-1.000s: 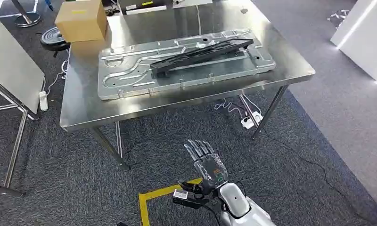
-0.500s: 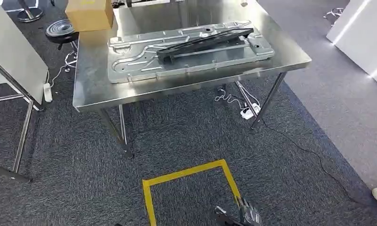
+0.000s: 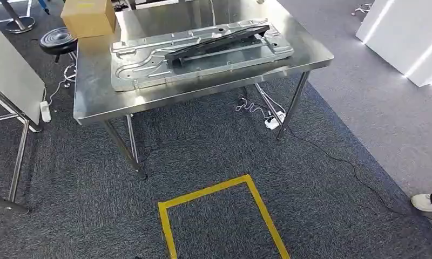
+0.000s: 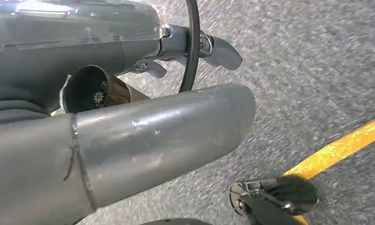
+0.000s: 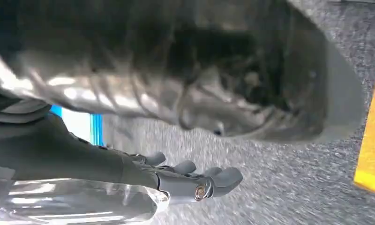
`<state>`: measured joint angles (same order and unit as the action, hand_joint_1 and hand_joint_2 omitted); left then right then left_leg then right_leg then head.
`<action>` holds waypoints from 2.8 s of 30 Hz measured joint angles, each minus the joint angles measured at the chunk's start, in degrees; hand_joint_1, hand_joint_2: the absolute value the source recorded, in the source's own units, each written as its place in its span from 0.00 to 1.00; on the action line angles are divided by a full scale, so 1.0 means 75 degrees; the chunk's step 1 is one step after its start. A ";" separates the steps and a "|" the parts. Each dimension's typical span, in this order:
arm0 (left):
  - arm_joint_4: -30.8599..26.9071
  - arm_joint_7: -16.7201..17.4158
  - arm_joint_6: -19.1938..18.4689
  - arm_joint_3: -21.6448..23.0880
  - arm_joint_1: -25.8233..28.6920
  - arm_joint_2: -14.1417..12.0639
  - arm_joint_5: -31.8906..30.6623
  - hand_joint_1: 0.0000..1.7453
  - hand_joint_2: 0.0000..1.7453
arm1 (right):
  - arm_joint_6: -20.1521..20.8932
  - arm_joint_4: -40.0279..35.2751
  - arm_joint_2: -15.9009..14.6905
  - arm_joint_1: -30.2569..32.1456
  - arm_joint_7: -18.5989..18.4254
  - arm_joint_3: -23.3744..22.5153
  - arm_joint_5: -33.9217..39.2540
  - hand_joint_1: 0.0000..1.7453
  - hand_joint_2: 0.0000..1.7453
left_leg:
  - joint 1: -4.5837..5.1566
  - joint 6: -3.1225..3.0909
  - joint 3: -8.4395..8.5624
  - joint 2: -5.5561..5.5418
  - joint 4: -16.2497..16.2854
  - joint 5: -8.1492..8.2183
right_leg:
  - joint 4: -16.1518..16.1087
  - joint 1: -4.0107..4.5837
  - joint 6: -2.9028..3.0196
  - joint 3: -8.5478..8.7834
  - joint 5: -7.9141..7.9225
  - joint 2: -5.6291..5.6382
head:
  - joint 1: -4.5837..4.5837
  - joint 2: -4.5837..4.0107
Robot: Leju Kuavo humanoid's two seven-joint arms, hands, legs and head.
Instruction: Take the parts from the cabinet and place them on the table.
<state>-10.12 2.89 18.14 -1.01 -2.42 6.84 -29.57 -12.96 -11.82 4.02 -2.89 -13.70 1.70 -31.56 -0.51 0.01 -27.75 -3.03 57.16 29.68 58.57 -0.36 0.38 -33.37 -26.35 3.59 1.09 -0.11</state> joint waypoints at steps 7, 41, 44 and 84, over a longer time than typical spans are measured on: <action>0.0000 -0.0032 -0.0006 -0.0012 0.0006 0.0012 -0.0099 0.00 0.00 | -0.0198 0.0070 -0.0006 -0.0001 0.0038 -0.0425 0.0186 0.00 0.00 | -0.0015 -0.0333 -0.0155 0.0534 -0.0145 -0.0204 | 0.1598 -0.0027 -0.0294 -0.0773 -0.0954 -0.0391 | 0.0024 0.0000; 0.0003 0.0436 -0.0151 -0.0055 0.0006 0.0032 -0.0221 0.00 0.00 | -0.0318 0.0154 0.0047 0.0019 -0.0067 -0.1101 0.0582 0.00 0.00 | -0.0029 -0.0305 -0.0274 0.0818 -0.0016 -0.0174 | 0.2011 -0.0129 -0.0366 -0.0981 -0.0801 -0.0467 | 0.0047 0.0000; 0.0003 0.0551 -0.0143 -0.0055 0.0001 0.0050 -0.0221 0.00 0.00 | -0.0303 0.0157 0.0047 0.0014 -0.0131 -0.1151 0.0589 0.00 0.00 | -0.0021 -0.0191 -0.0195 0.1045 0.0005 -0.0098 | 0.0059 -0.0102 -0.0320 0.0063 -0.0182 -0.1087 | 0.0047 0.0000; -0.0003 0.0498 -0.0157 -0.0315 -0.0035 0.0111 -0.0119 0.00 0.00 | -0.0230 0.0189 0.0099 -0.0029 -0.0172 -0.1477 0.0589 0.00 0.00 | -0.0004 0.0065 -0.1039 0.0471 0.2123 0.1144 | -0.0081 0.0024 0.0134 0.0008 0.0021 -0.0369 | 0.0050 0.0000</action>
<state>-10.14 6.62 16.96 -3.37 -2.69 7.67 -30.47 -14.69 -10.40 4.76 -3.11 -14.99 -9.38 -27.15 -0.54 0.49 -35.54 0.50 73.08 38.27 57.96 -0.19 1.38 -33.31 -26.19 0.82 1.46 -0.11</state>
